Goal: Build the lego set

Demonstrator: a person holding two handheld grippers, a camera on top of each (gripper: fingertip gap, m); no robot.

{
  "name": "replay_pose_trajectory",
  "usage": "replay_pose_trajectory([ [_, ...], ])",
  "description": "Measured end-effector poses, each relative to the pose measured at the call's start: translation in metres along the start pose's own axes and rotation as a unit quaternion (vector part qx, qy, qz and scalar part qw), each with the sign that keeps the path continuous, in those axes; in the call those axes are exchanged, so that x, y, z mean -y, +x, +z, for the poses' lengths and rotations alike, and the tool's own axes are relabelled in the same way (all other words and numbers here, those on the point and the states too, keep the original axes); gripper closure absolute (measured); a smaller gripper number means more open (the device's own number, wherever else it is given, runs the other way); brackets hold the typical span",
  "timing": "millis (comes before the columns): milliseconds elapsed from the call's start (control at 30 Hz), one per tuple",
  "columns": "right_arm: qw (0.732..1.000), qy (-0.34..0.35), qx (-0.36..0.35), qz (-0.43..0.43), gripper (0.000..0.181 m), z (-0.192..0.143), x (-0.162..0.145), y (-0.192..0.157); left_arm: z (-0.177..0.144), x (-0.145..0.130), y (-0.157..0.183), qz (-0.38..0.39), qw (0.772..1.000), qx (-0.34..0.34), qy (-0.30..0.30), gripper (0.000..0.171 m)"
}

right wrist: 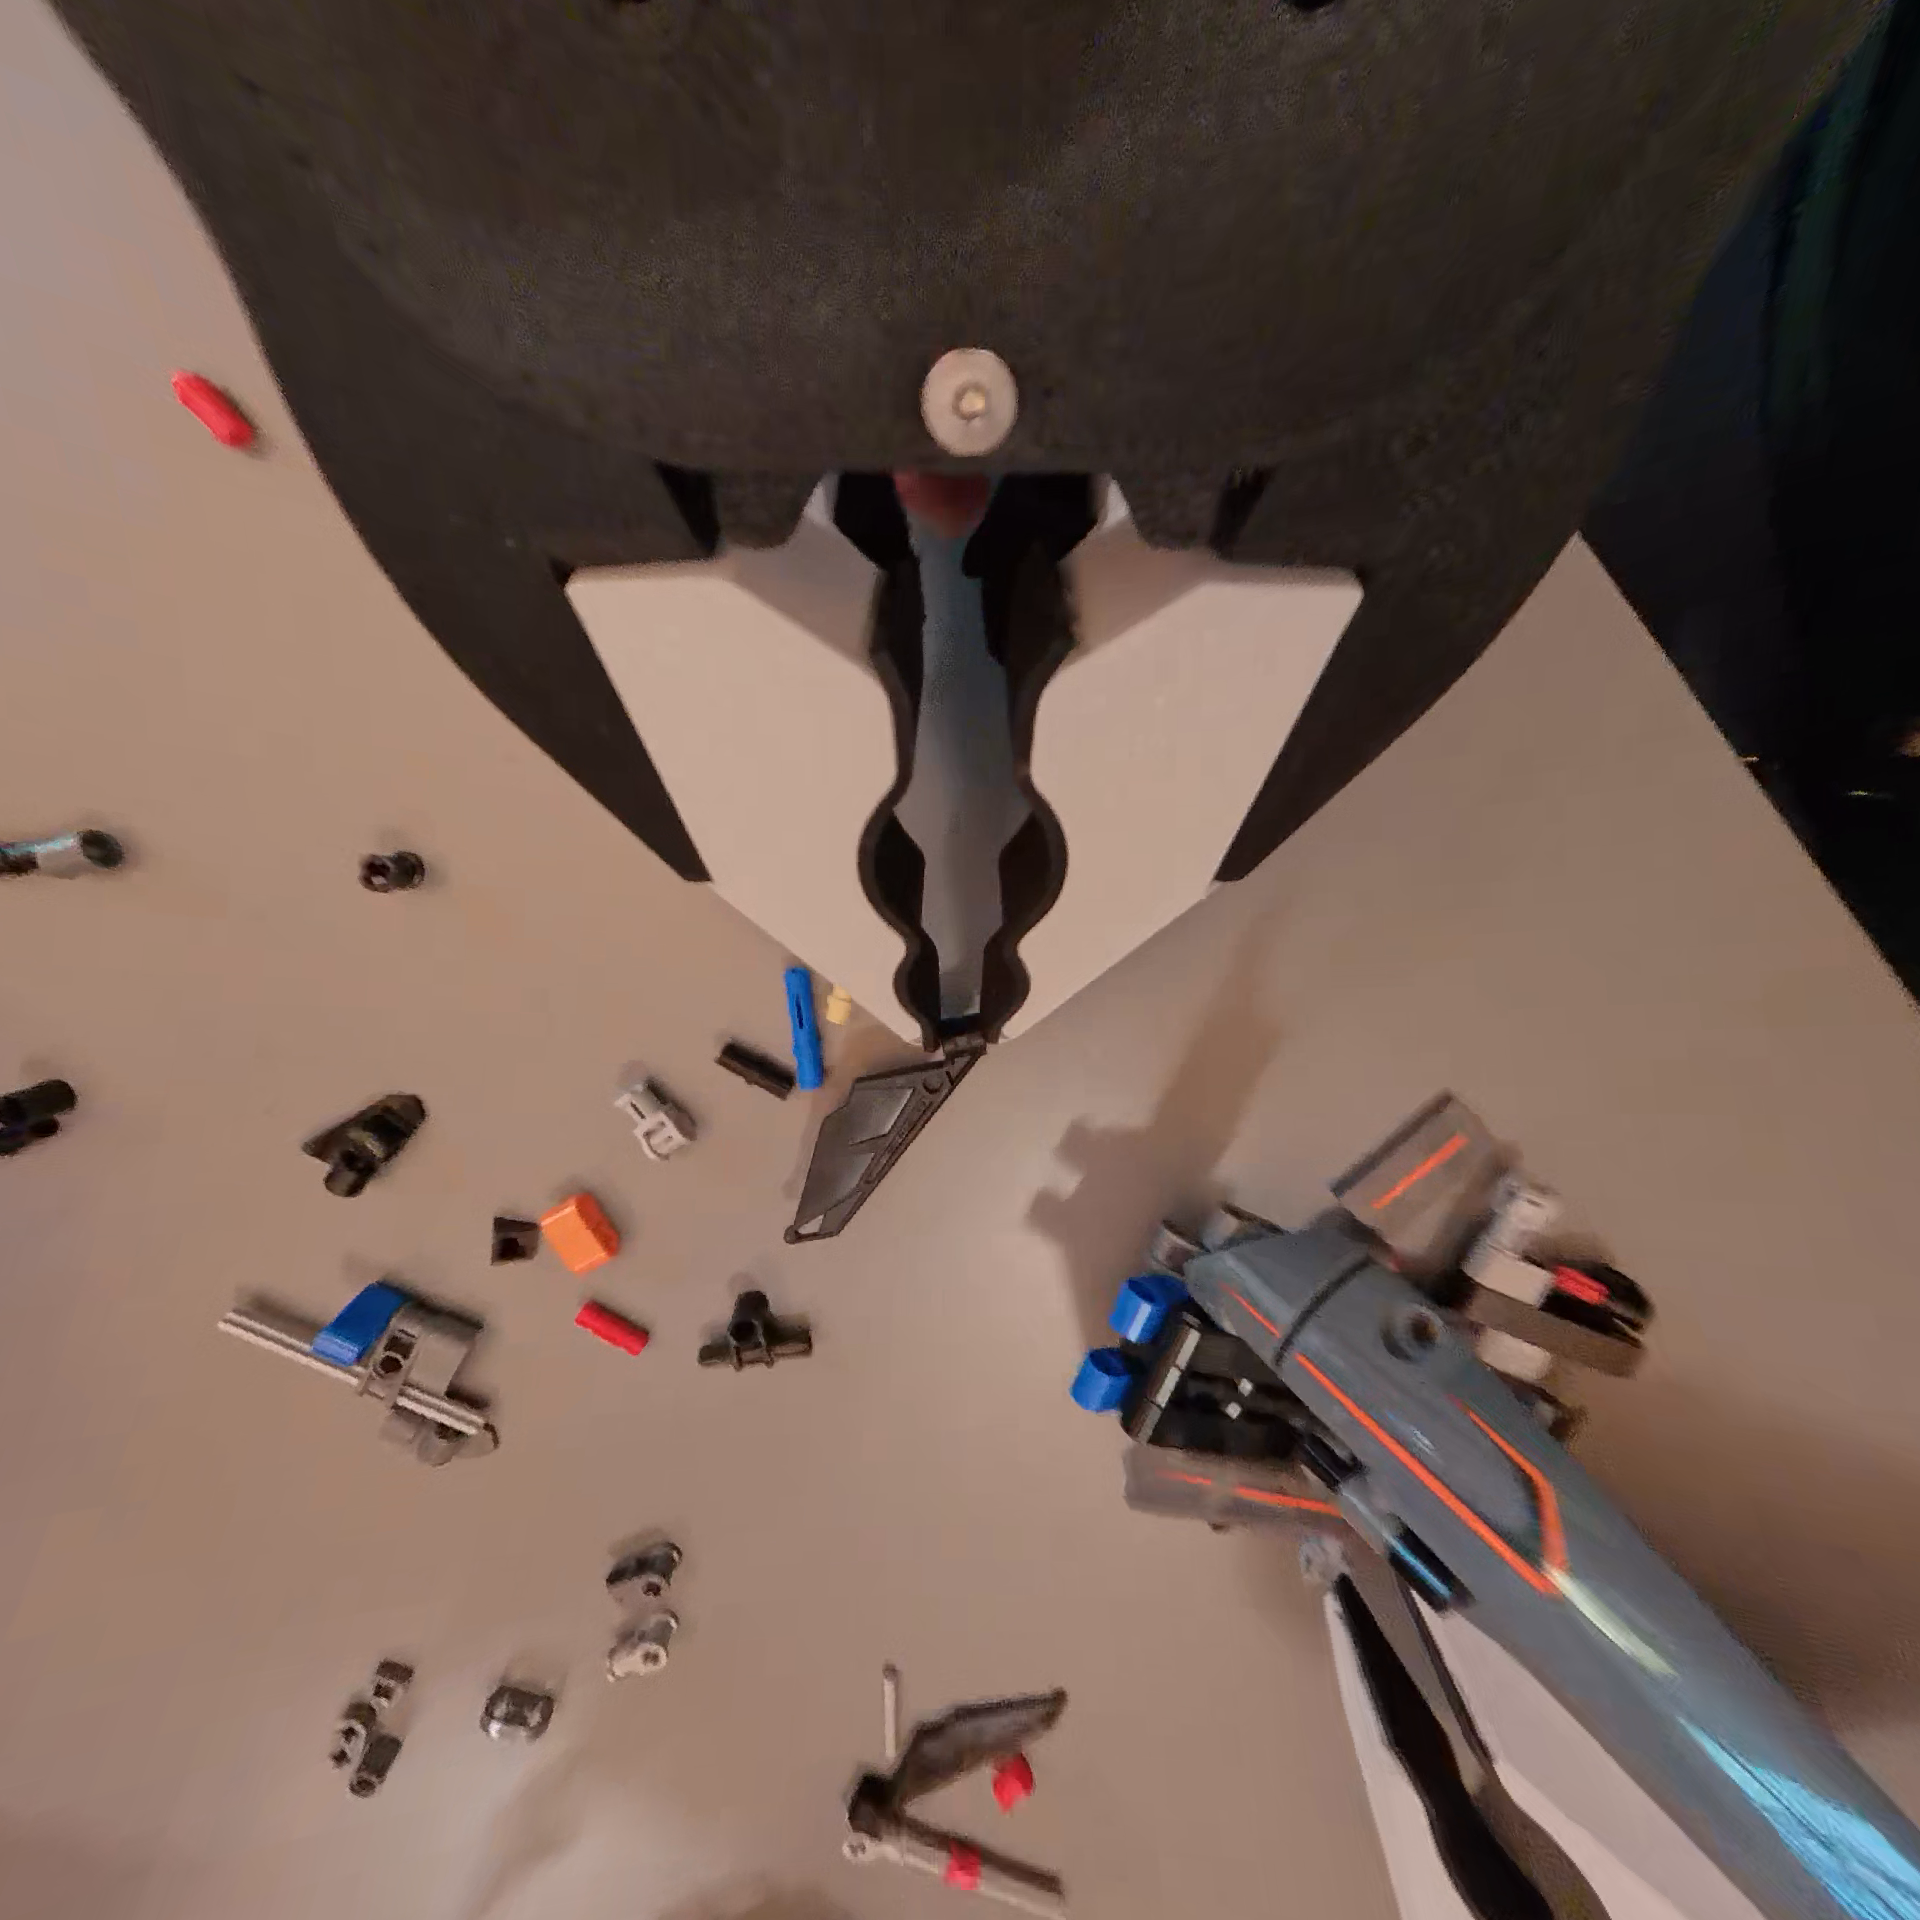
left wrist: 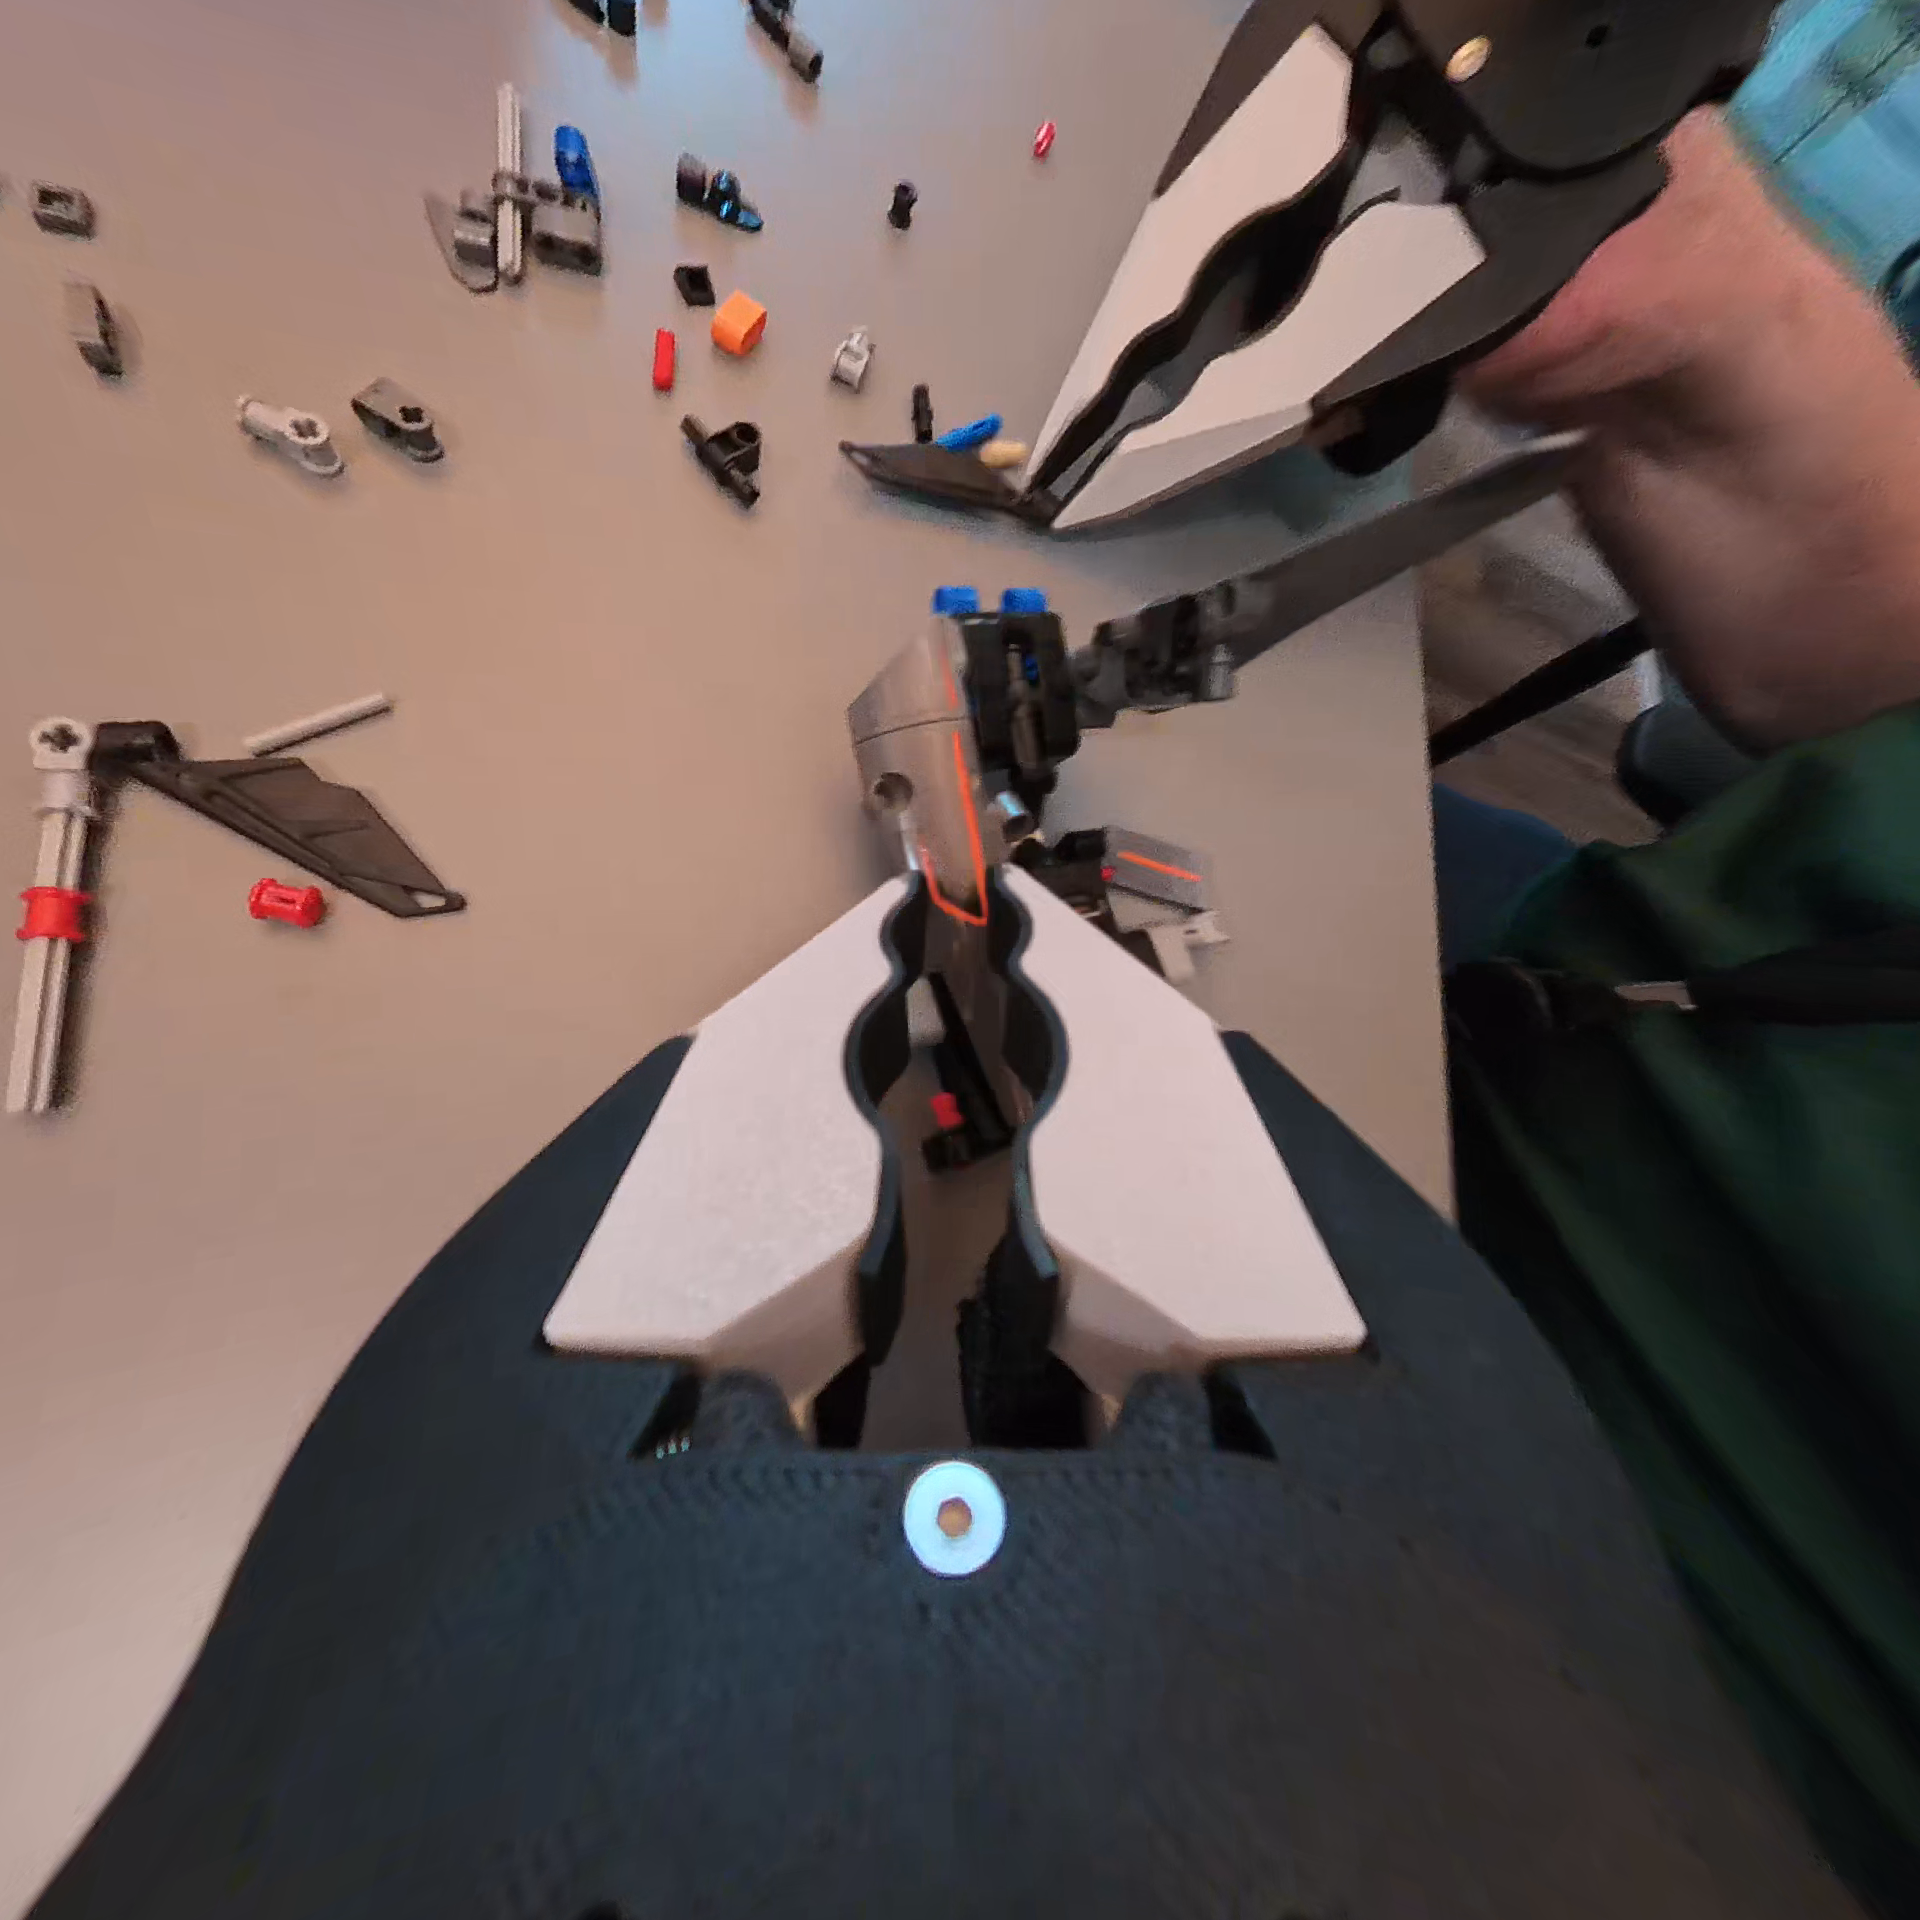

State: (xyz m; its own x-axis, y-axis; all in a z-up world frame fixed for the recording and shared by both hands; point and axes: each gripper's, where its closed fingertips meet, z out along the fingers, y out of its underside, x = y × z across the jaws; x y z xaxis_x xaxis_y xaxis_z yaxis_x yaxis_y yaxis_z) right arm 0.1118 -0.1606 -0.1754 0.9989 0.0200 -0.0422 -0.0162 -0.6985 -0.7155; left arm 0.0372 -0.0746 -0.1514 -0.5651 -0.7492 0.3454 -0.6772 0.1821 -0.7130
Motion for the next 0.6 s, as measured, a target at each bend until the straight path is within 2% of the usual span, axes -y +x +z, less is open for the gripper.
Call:
replay_pose_trajectory([
  [67, 0.999, 0.025, 0.037, 0.009, 0.176, -0.002, 0.008, -0.008, -0.009, 0.009, 0.000, -0.001, 1.000, -0.004, 0.030, 0.155],
  [133, 0.994, 0.063, 0.084, 0.027, 0.176, -0.007, 0.019, -0.015, -0.018, 0.021, -0.006, 0.039, 0.998, 0.013, 0.055, 0.149],
  [233, 0.981, 0.114, 0.148, 0.053, 0.176, -0.019, 0.037, -0.019, -0.023, 0.046, -0.010, 0.135, 0.988, 0.044, 0.066, 0.144],
  [300, 0.967, 0.152, 0.194, 0.063, 0.176, -0.029, 0.051, -0.023, -0.021, 0.066, -0.011, 0.216, 0.972, 0.064, 0.067, 0.140],
  [367, 0.949, 0.175, 0.251, 0.077, 0.176, -0.039, 0.062, -0.028, -0.015, 0.085, -0.010, 0.308, 0.945, 0.086, 0.072, 0.134],
  [433, 0.928, 0.199, 0.301, 0.095, 0.176, -0.049, 0.072, -0.029, -0.007, 0.097, -0.004, 0.404, 0.907, 0.097, 0.071, 0.125],
  [467, 0.919, 0.205, 0.320, 0.102, 0.176, -0.052, 0.075, -0.029, -0.006, 0.105, -0.004, 0.451, 0.881, 0.120, 0.074, 0.125],
  [533, 0.906, 0.220, 0.345, 0.109, 0.176, -0.057, 0.081, -0.027, 0.000, 0.104, 0.008, 0.526, 0.842, 0.107, 0.056, 0.124],
  [600, 0.894, 0.226, 0.370, 0.113, 0.176, -0.059, 0.085, -0.028, 0.003, 0.109, 0.019, 0.556, 0.822, 0.102, 0.067, 0.136],
])
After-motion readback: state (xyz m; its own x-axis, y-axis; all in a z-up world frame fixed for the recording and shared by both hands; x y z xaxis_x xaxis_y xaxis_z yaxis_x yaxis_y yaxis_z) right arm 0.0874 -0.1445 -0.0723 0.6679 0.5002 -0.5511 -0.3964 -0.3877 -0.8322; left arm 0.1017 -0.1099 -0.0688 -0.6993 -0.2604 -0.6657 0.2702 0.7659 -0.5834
